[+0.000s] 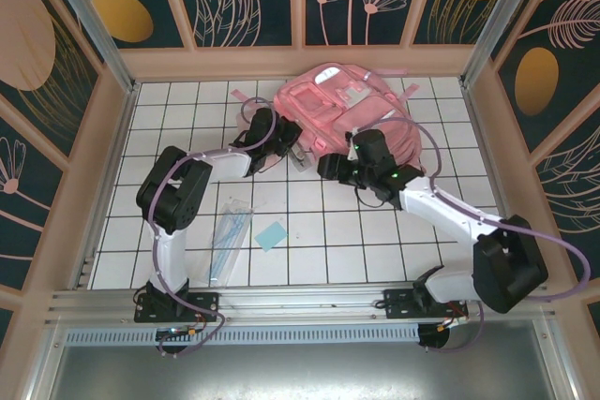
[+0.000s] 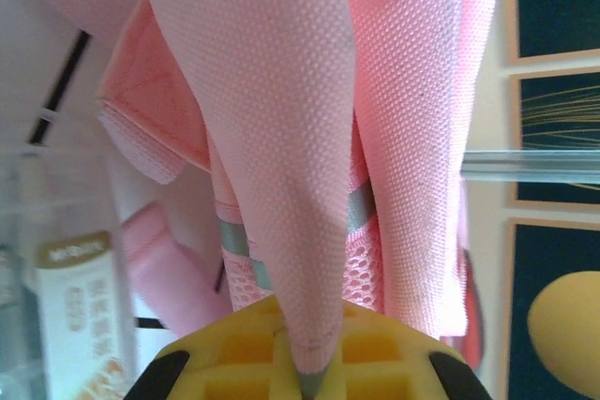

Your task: Pack the student bag

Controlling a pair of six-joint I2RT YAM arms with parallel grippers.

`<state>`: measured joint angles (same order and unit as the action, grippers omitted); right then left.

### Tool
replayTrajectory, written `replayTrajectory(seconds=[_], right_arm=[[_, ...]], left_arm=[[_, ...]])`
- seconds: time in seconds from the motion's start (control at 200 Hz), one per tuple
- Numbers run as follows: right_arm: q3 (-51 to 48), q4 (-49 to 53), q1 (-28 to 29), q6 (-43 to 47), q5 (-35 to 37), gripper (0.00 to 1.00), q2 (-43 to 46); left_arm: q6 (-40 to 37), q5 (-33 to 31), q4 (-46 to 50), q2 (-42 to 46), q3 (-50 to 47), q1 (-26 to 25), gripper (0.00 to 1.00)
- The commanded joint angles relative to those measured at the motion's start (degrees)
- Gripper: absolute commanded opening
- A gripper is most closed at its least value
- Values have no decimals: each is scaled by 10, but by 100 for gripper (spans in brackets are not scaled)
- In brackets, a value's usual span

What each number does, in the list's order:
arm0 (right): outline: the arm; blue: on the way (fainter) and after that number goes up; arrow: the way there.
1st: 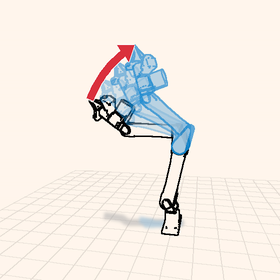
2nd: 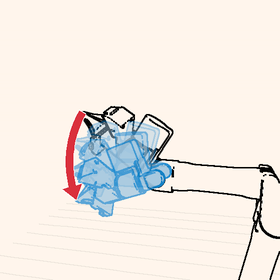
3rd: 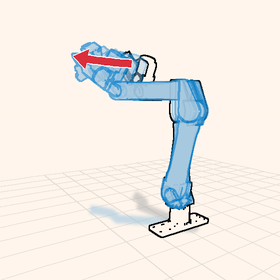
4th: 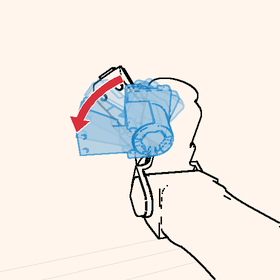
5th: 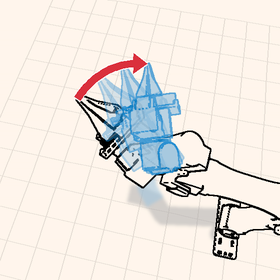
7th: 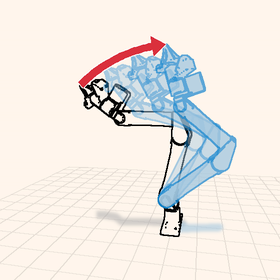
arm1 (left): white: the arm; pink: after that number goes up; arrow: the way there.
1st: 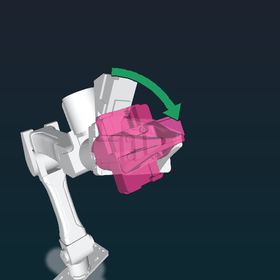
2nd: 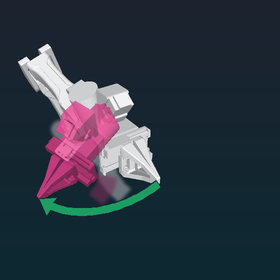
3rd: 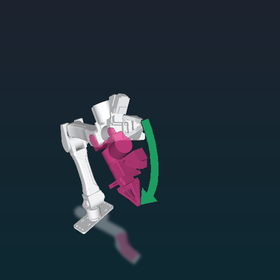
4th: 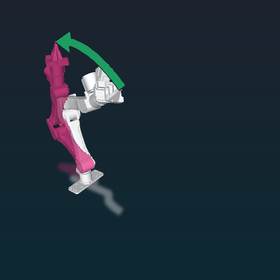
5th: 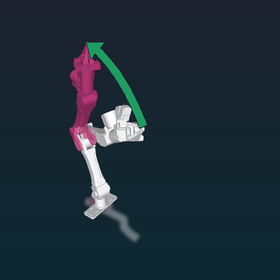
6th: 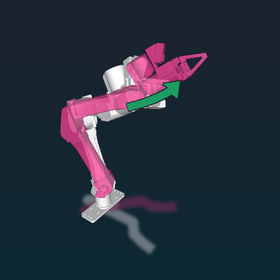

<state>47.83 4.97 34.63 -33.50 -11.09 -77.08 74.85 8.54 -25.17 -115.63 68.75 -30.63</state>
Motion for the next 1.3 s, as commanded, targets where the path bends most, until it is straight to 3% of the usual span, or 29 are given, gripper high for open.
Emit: replayTrajectory(seconds=[0.0, 0.08, 0.27, 0.5, 0.625, 0.851, 0.911, 0.971, 1.016, 1.051, 1.296], right_arm=[[-28, -111, 13, -14, -12, 52, -35], [-37, -168, 14, -15, 7, 43, -64], [-36, -233, 16, 11, 92, 38, -135], [11, -237, 32, 70, 197, 42, -211], [52, -221, 58, 106, 296, 45, -247], [91, -240, 75, 146, 406, 55, -297], [98, -248, 74, 156, 411, 50, -304], [97, -263, 74, 166, 410, 36, -302], [95, -268, 73, 173, 405, 19, -296], [93, -268, 72, 176, 398, 0, -291], [18, -251, 38, 190, 233, 0, -207]], left_arm=[[48, 22, -84, 30, 0, -13, 0], [62, 26, -96, 31, -8, -17, 0], [67, 15, -100, 50, -29, -23, 0], [69, 14, -99, 66, -38, -26, 0], [69, 16, -94, 71, -39, -28, 0], [76, 22, -97, 79, -51, -32, 0], [76, 23, -98, 82, -54, -33, 0], [75, 21, -97, 83, -56, -33, 0], [75, 18, -98, 85, -58, -34, 0], [73, 14, -99, 83, -59, -33, 0], [48, -11, -93, 59, -36, -26, 0]])
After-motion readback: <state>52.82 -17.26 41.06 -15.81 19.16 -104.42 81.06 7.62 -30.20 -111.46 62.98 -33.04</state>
